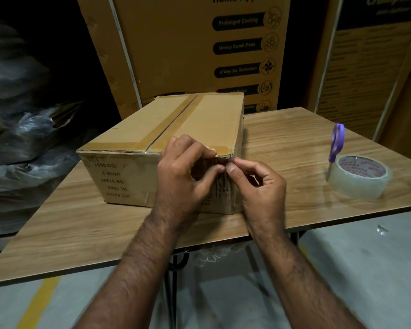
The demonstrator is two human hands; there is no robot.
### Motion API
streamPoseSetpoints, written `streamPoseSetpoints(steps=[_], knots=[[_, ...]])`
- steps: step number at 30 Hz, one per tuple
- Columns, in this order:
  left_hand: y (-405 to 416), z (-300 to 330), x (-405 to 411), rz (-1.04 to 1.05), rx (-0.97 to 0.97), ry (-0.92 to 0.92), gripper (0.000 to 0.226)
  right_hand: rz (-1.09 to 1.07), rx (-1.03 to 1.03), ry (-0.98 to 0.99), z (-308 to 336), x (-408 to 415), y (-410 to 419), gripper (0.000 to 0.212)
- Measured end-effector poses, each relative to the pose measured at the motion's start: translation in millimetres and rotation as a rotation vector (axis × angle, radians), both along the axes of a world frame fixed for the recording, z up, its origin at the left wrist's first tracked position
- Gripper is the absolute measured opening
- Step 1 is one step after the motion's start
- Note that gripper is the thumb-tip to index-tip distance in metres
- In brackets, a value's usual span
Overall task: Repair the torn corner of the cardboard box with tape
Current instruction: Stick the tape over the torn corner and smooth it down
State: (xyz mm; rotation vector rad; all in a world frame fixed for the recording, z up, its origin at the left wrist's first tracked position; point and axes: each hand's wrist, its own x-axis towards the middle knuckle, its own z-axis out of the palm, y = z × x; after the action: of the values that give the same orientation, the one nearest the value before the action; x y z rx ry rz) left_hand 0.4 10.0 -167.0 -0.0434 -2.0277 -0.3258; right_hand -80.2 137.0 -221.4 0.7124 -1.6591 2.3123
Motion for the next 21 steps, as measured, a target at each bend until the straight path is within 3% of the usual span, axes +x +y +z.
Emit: streamPoseSetpoints(steps=[18,21], knots=[[-0.4,7.3,1.0,-0.027,0.000,-0.043,0.024,0.043,0.023,0.000,7.6,0.8,4.4,0.012],[-2.0,7.5,1.2,-0.028,-0.020,-0.036,0.021,0.038,0.028,0.013,9.3,0.8,5.2,0.020]])
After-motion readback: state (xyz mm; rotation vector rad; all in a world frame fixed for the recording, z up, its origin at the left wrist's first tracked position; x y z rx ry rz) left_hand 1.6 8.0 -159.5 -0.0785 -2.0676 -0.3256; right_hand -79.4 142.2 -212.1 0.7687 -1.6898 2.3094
